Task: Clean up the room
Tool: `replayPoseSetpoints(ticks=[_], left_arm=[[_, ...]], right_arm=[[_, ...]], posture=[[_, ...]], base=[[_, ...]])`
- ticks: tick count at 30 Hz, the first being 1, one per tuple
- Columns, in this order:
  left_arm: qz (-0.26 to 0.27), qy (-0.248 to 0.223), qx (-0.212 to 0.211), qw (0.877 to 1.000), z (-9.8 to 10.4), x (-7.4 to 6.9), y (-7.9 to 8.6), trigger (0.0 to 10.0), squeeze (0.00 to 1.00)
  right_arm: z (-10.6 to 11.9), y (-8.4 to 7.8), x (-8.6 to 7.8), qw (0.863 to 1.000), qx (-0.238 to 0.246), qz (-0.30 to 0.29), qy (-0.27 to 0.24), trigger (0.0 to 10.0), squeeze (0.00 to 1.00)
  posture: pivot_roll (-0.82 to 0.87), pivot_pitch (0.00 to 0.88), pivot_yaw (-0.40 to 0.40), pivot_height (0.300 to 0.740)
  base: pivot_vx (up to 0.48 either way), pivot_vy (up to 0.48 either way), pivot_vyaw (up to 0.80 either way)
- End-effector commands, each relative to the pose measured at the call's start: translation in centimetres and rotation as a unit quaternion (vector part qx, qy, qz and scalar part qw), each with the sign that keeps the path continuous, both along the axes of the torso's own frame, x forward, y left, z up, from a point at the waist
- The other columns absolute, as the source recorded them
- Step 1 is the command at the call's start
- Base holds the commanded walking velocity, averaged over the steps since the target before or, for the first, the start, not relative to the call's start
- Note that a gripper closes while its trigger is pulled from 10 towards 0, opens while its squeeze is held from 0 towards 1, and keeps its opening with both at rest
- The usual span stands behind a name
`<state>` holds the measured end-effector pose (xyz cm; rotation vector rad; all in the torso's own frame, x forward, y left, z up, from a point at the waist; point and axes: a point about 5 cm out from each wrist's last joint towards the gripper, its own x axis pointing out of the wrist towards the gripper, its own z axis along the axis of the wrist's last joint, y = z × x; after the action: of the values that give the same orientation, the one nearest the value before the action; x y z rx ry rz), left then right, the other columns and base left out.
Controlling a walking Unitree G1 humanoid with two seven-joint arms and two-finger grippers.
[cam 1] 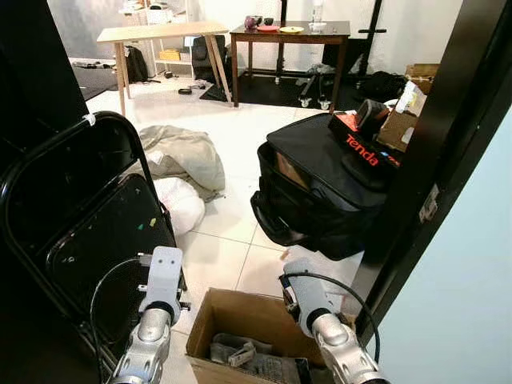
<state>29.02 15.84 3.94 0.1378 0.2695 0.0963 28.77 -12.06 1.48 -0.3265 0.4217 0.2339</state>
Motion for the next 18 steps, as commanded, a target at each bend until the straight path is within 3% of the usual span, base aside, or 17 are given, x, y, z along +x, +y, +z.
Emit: replayPoseSetpoints(ticks=[1, 8, 18], left_arm=[[0.015, 0.017, 0.003, 1.000, -0.5, -0.3, 0.3, 10.0, 0.00], [0.007, 0.018, 0.001, 1.000, -0.1, -0.4, -0.1, 10.0, 0.00], [0.040, -0.003, 0.004, 0.999, 0.6, -0.3, 1.0, 10.0, 0.00]], right_arm=[[-0.4, 0.2, -0.2, 1.000, -0.005, -0.001, 0.001, 10.0, 0.00], [-0.6, 0.2, -0.3, 1.000, -0.014, -0.005, 0.003, 10.0, 0.00], [-0.4, 1.1, -0.1, 0.999, -0.012, 0.042, 0.008, 10.0, 0.00]], posture=[[0.10, 0.037, 0.058, 0.734], [0.09, 0.035, 0.075, 0.734], [0.10, 0.022, -0.012, 0.734]], base=[[0.000, 0.000, 0.00], [0.000, 0.000, 0.00], [0.000, 0.000, 0.00]])
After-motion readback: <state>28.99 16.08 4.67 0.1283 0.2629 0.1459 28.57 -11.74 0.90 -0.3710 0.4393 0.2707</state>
